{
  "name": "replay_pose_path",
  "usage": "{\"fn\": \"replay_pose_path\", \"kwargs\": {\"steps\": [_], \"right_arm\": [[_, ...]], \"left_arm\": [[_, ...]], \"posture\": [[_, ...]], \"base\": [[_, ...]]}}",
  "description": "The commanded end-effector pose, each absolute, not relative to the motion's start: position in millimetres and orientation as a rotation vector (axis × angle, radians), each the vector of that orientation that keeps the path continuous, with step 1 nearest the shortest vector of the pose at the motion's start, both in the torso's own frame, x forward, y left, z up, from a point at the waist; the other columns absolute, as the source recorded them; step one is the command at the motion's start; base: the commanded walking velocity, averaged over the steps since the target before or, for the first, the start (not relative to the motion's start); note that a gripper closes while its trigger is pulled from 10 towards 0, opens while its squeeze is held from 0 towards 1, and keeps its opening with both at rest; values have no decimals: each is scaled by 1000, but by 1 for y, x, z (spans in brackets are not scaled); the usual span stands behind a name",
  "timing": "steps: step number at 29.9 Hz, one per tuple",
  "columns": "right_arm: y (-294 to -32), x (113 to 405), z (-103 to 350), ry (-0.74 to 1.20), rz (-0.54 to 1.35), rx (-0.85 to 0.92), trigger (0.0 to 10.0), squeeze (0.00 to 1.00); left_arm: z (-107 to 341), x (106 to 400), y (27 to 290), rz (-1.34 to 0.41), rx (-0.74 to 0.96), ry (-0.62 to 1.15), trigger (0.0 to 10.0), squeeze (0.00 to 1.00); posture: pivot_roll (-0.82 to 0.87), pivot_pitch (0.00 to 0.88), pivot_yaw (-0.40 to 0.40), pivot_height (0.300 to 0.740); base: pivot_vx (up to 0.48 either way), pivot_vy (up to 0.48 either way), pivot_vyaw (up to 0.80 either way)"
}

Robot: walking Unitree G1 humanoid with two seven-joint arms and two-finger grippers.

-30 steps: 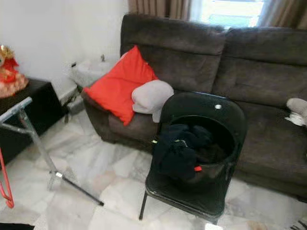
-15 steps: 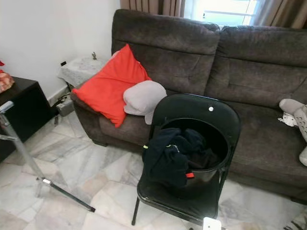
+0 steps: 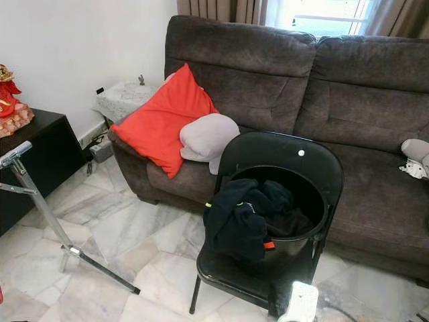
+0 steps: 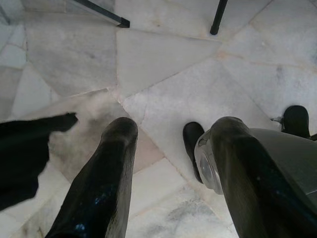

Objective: Hang hanger

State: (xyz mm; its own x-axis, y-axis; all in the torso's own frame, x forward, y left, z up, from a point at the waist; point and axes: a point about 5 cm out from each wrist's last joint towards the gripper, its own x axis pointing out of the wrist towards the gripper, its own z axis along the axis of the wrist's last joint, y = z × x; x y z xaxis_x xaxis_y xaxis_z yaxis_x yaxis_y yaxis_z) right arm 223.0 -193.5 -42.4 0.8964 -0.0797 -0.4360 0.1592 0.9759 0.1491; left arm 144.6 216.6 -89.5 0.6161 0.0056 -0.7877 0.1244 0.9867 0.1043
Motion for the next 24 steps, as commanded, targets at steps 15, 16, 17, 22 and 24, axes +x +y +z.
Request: {"fn": "replay_pose_path", "kwargs": {"steps": [15,16,17,22,24], "right_arm": [[-201,208,-16,278,-108,-106,10000,0],[-200,204,-14,272,-90,-181,10000,0],[-199,202,-12,271,-70,-235,10000,0],[-190,201,-8,262,15,-438,10000,0],[-190,203,-9,267,-3,-416,10000,0]], "left_arm": [[-90,140,224,-67,178,934,10000,0],[-90,140,224,-68,177,933,10000,0],[-90,140,224,-69,178,934,10000,0],[-90,141,222,-75,177,934,10000,0],[-91,141,221,-77,177,934,10000,0]], "posture": [[66,14,26,740],[64,14,26,740],[64,14,26,740],[52,14,25,740],[54,12,23,740]], "base": [[0,0,0],[0,0,0],[0,0,0],[0,0,0],[0,0,0]]}}
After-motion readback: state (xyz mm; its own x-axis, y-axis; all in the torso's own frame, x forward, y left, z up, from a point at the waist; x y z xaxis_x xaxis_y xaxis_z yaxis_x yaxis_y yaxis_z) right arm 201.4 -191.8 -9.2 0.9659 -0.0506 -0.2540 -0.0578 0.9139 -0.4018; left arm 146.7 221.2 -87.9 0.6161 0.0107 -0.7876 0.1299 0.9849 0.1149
